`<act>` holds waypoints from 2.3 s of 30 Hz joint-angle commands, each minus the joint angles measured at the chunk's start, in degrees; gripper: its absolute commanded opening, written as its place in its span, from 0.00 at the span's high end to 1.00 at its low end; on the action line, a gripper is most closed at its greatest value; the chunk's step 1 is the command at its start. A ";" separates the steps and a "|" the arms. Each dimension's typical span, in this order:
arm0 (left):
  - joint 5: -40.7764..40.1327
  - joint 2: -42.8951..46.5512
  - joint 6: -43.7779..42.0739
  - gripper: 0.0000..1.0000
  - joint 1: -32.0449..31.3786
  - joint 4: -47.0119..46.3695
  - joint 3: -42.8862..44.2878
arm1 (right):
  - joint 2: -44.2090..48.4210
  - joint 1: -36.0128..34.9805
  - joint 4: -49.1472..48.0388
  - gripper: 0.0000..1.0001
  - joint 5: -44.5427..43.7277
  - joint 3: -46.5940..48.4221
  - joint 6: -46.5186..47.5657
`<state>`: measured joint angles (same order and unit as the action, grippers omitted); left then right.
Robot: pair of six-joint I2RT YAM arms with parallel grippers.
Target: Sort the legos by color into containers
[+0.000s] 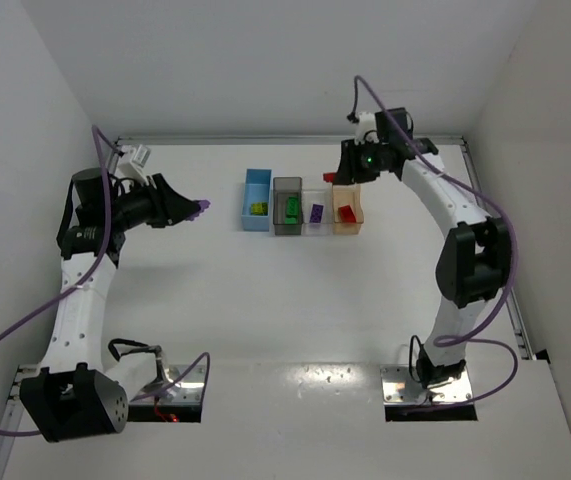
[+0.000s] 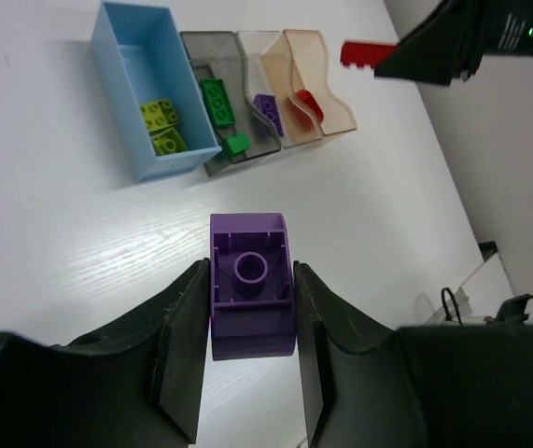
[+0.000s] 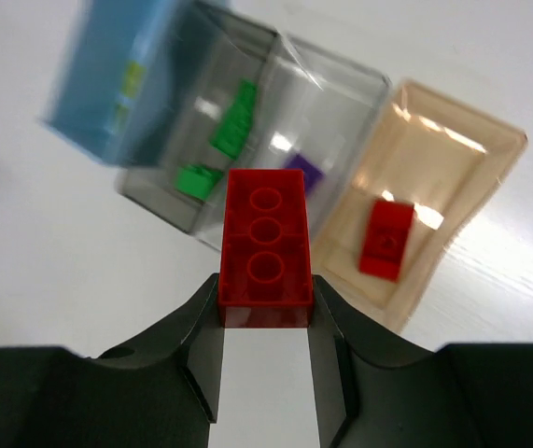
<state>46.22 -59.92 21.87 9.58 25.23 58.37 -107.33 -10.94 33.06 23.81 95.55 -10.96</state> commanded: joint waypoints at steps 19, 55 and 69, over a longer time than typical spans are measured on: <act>-5.97 -2.92 -6.75 1.00 -2.64 3.33 2.63 | -6.39 -1.80 -2.65 0.51 -18.80 -5.28 7.45; -35.49 -42.19 -11.06 0.99 -45.80 4.21 37.68 | 13.99 0.48 -1.51 0.00 -21.88 -11.96 5.16; -35.05 -62.67 -9.48 0.83 -45.80 4.21 55.09 | 17.86 7.34 -3.70 0.00 -16.43 -17.59 3.23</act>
<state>12.01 -120.29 11.68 -36.60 30.52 109.36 -92.25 -4.05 31.66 5.50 78.59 -6.76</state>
